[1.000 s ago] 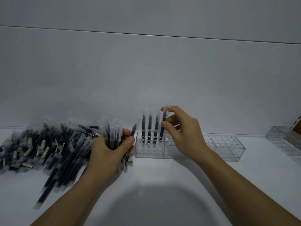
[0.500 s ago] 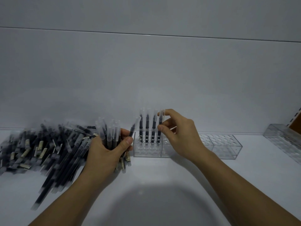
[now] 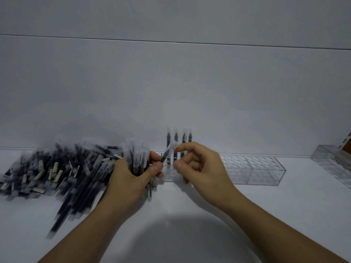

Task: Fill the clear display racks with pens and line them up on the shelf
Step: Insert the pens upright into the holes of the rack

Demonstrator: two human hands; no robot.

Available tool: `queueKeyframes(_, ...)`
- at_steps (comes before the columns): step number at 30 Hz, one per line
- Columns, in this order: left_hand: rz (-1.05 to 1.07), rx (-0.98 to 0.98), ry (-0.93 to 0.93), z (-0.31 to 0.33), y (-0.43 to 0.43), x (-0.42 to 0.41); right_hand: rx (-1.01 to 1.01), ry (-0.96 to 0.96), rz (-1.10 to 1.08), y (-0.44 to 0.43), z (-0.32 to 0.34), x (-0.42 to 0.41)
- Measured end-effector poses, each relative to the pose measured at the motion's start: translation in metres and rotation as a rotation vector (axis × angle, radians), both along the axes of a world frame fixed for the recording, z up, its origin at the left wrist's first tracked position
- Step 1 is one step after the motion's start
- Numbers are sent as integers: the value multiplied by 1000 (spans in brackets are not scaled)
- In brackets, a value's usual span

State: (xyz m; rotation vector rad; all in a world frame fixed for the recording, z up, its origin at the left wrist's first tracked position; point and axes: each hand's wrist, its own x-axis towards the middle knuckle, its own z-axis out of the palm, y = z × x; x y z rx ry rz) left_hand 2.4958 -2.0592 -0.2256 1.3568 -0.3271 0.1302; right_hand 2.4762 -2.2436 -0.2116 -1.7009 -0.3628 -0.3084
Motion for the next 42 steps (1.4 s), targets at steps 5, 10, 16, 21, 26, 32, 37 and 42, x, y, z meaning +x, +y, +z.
queueKeyframes(5,-30,91,-78,5,-1,-5,122,82,70,12,-5,-2)
queueKeyframes(10,-21,141,-113,9,-4,-7,148,49,22,9,-1,-1)
queueKeyframes(16,26,64,30,9,1,-5,252,-51,-156,-15,16,8)
queueKeyframes(21,86,38,32,9,5,1,125,-165,-254,-22,31,15)
queueKeyframes(26,174,9,35,15,6,2,-54,-281,-258,-10,51,30)
queueKeyframes(32,181,-12,32,18,7,3,-362,-454,-313,5,58,43)
queueKeyframes(37,190,-20,29,21,6,4,-518,-503,-353,6,49,48)
queueKeyframes(42,192,8,54,19,6,4,-578,-524,-384,9,44,50)
